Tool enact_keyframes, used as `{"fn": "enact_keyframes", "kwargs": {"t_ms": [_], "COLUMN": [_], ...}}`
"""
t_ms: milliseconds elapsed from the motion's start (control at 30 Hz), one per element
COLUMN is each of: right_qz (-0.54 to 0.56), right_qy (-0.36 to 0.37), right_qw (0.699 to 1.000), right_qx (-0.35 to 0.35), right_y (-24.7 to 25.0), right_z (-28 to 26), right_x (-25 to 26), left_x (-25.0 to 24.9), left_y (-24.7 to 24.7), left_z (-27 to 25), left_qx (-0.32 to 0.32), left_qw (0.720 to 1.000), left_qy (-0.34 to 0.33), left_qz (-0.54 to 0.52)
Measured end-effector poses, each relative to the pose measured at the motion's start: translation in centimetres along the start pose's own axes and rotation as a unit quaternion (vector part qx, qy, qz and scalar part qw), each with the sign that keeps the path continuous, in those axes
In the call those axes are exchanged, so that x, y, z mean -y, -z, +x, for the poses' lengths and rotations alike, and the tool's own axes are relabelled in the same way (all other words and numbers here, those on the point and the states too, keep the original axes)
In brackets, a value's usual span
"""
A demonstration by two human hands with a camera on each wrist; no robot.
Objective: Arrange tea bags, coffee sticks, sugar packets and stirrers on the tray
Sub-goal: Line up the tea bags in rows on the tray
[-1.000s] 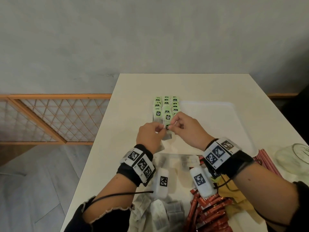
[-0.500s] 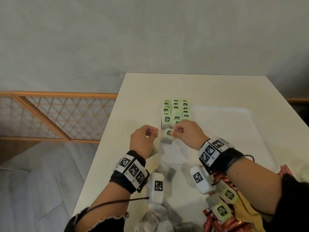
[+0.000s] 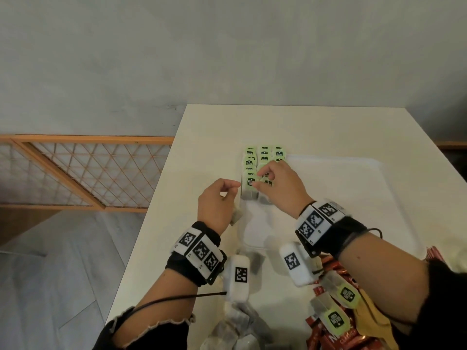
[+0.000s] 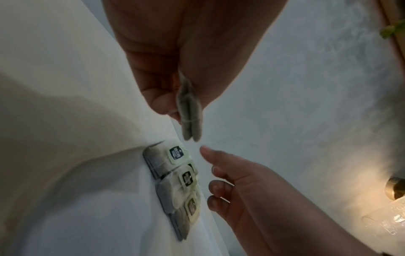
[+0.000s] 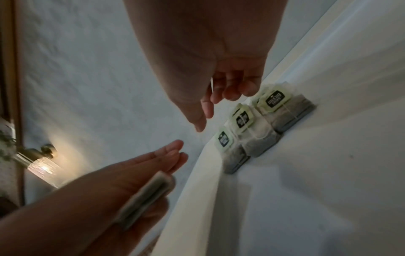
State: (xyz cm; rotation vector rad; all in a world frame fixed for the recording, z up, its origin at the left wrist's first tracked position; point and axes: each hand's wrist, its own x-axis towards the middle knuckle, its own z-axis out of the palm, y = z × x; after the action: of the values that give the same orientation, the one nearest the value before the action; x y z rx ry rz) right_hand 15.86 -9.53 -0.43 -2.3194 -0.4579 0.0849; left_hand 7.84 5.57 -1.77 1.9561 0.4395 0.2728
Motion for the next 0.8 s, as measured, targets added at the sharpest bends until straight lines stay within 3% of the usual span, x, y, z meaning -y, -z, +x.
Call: {"fn": "enact_keyframes", "kwargs": {"t_ms": [67,133,200,267,400,600,800], "right_qz": [0.077,0.147,0.178,0.194,0.209,0.167,0.122], "right_qy": [-0.007,-0.024,-0.033,-0.041,-0.057,-0.057,-0.008], "right_qw": [0.997,0.985,0.972,0.966,0.968,0.984,0.991], "right_qx": [0.022,0.089,0.151,0.167,0.125,0.017,-0.044], "right_y": [0.4,0.6,0.7,0.9,2.3,4.6,5.6], "right_z": [-1.7,-3.6,-5.2,-6.3,-7.5,-8.8,-10.0], "right_x": [0.6,1.3,1.7,1.6,0.9,-0.4,-0.3], "left_x": [-0.9,-1.8,-2.5,-3.1,-3.9,-4.7,-6.8], "left_y": [-0.3,-0.7,-1.1,-1.5,-1.9,-2.4,-3.6], "left_z": [-0.4,-0.9,-1.4,-2.0,-3.4,-5.7,-8.2], "left_qx": [-0.001,0.005,0.019,0.038,0.054,0.02,0.119], "left_qw": [1.0,0.999,0.999,0.998,0.996,0.999,0.986], "left_qy": [-0.018,-0.029,-0.037,-0.045,-0.065,0.031,0.077], "left_qz": [-0.014,-0.024,-0.029,-0.027,-0.011,-0.023,-0.09]}}
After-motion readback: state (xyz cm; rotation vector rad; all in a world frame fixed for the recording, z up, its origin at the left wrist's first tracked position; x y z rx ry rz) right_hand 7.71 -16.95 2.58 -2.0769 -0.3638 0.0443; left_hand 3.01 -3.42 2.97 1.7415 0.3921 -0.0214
